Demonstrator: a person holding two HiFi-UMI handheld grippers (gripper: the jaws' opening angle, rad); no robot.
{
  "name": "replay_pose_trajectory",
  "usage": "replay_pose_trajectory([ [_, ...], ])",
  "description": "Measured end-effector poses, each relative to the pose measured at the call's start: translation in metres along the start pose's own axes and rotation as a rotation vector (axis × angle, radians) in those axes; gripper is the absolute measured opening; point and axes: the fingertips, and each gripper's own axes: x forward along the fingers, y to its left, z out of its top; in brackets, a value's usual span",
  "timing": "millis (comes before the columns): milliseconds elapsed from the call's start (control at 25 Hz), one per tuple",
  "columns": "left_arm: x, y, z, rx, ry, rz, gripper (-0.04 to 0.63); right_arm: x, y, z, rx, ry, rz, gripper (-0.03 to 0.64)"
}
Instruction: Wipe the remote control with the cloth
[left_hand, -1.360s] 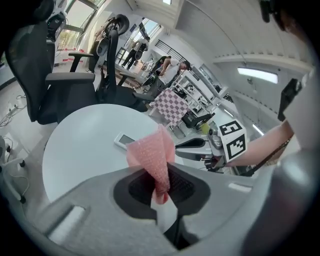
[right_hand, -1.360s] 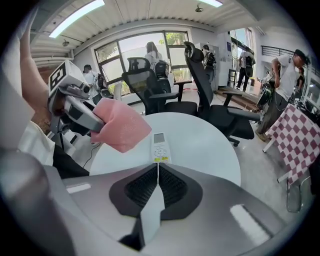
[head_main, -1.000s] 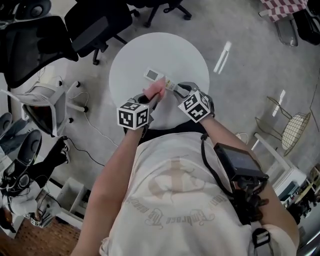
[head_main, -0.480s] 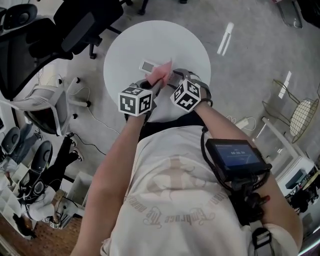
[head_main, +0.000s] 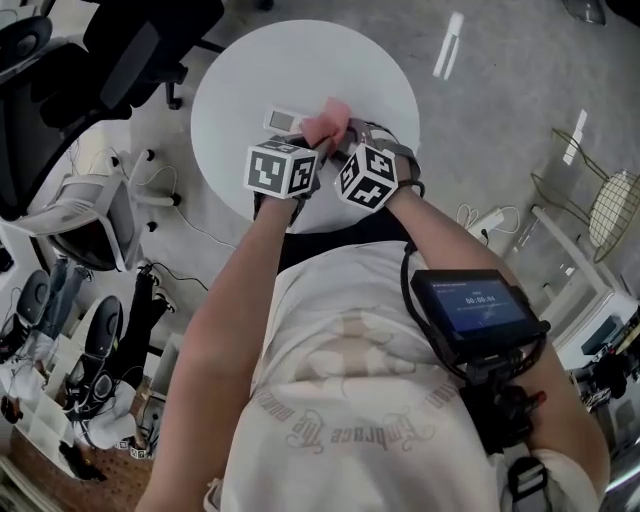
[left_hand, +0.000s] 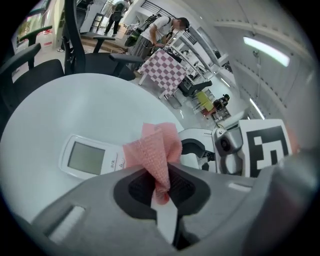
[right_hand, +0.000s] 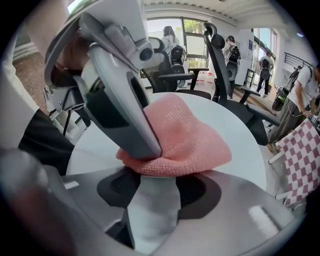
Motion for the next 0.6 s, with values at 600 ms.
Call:
replay_pose_trajectory([
  [600, -0.016, 0.029, 0.007, 0.026, 0.000, 0.173, 0.031, -0.005, 0.002, 0.002, -0.013, 0.001, 0.013, 0.227],
])
